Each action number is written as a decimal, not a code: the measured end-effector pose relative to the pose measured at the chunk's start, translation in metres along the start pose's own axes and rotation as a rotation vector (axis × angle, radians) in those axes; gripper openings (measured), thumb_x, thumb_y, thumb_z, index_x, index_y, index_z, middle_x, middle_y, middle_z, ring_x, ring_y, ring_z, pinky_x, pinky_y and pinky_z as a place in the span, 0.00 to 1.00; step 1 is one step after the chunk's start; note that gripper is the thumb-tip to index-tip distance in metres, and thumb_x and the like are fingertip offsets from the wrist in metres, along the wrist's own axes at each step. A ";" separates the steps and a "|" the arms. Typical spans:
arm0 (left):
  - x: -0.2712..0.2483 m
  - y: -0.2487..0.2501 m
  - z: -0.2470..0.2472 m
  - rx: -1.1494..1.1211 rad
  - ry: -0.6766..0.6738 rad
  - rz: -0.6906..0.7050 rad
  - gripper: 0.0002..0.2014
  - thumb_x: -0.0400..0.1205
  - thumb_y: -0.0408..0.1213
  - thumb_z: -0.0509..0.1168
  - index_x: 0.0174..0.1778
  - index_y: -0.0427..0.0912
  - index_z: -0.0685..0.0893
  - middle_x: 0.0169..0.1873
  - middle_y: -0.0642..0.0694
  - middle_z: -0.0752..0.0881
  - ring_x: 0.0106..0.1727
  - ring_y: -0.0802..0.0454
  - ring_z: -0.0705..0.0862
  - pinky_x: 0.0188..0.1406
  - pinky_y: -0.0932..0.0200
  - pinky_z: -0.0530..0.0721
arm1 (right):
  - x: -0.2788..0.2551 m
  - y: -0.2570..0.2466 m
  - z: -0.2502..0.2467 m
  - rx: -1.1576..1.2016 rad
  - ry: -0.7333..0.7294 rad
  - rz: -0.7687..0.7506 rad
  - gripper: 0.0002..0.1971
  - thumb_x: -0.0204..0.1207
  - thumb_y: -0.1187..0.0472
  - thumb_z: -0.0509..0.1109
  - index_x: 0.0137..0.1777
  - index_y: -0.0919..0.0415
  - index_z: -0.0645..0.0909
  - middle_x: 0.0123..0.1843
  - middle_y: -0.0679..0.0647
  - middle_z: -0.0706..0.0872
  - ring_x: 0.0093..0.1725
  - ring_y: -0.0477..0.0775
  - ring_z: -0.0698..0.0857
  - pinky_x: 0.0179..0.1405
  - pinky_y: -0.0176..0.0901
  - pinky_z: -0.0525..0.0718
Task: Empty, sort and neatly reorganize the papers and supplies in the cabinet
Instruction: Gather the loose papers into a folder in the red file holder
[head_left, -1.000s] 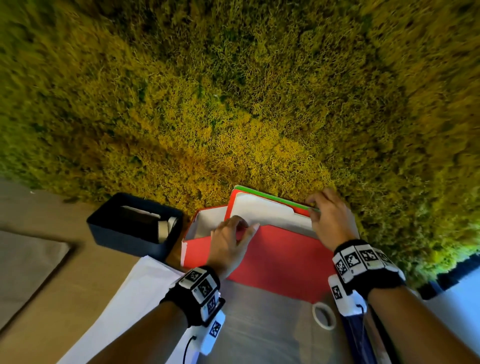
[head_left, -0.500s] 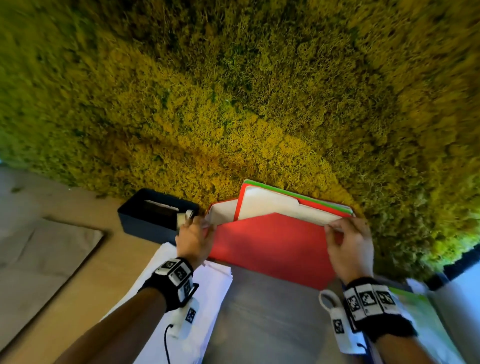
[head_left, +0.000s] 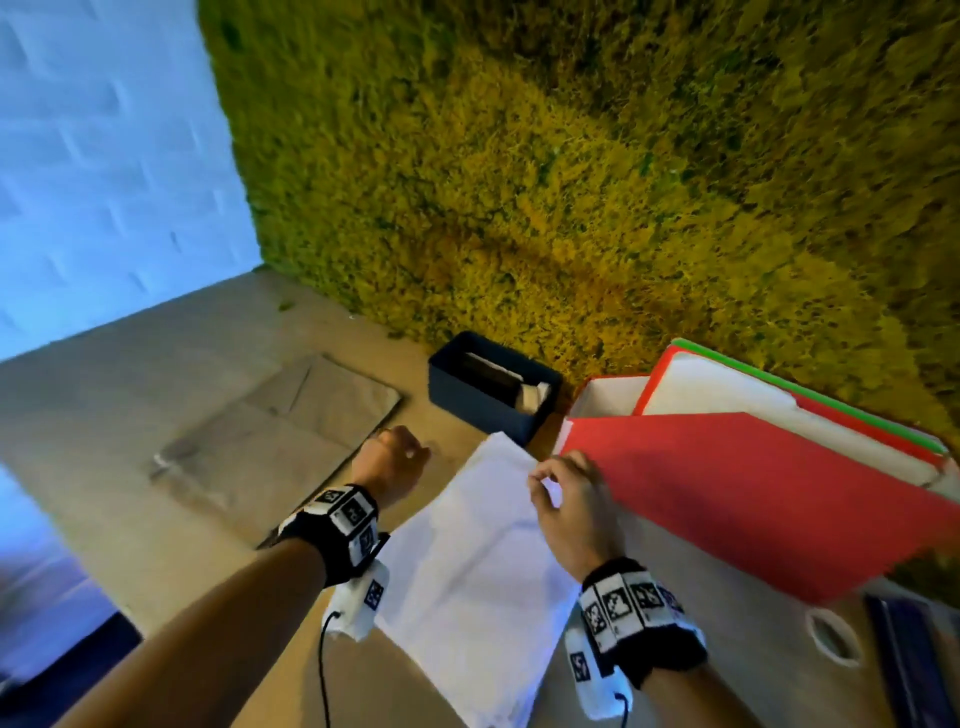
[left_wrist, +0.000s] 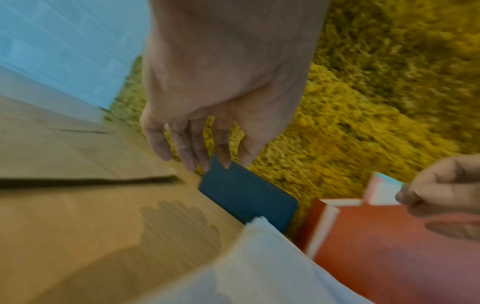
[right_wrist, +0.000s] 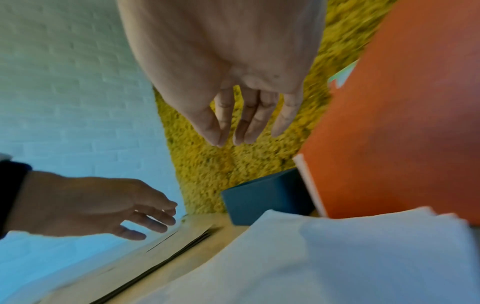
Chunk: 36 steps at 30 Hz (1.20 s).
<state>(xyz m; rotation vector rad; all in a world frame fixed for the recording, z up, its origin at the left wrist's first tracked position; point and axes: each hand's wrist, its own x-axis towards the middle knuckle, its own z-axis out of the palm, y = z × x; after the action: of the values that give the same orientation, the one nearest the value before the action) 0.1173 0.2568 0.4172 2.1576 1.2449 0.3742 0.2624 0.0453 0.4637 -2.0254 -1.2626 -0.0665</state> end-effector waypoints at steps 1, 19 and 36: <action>0.004 -0.014 -0.016 0.032 -0.001 -0.043 0.08 0.82 0.49 0.66 0.42 0.49 0.80 0.44 0.43 0.87 0.49 0.40 0.86 0.40 0.56 0.78 | 0.004 -0.014 0.016 0.009 -0.051 -0.007 0.05 0.70 0.65 0.71 0.39 0.54 0.80 0.43 0.53 0.78 0.46 0.61 0.81 0.42 0.53 0.80; 0.081 -0.269 -0.154 0.086 0.006 -0.474 0.20 0.86 0.43 0.61 0.71 0.34 0.75 0.68 0.30 0.77 0.69 0.32 0.76 0.71 0.42 0.75 | 0.034 -0.171 0.248 0.532 -0.593 0.976 0.09 0.76 0.58 0.73 0.42 0.59 0.76 0.42 0.60 0.85 0.39 0.57 0.84 0.40 0.50 0.87; 0.049 -0.095 -0.230 0.358 0.230 0.307 0.09 0.85 0.42 0.55 0.55 0.51 0.80 0.45 0.42 0.87 0.46 0.36 0.86 0.36 0.50 0.78 | 0.065 -0.141 0.189 0.280 -0.281 0.567 0.33 0.73 0.55 0.76 0.74 0.60 0.66 0.69 0.57 0.76 0.57 0.53 0.81 0.60 0.51 0.80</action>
<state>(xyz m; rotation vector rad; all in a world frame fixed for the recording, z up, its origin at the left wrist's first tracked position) -0.0410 0.4182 0.5315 2.6883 1.1706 0.5769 0.1232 0.2439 0.4307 -2.1097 -0.7547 0.6446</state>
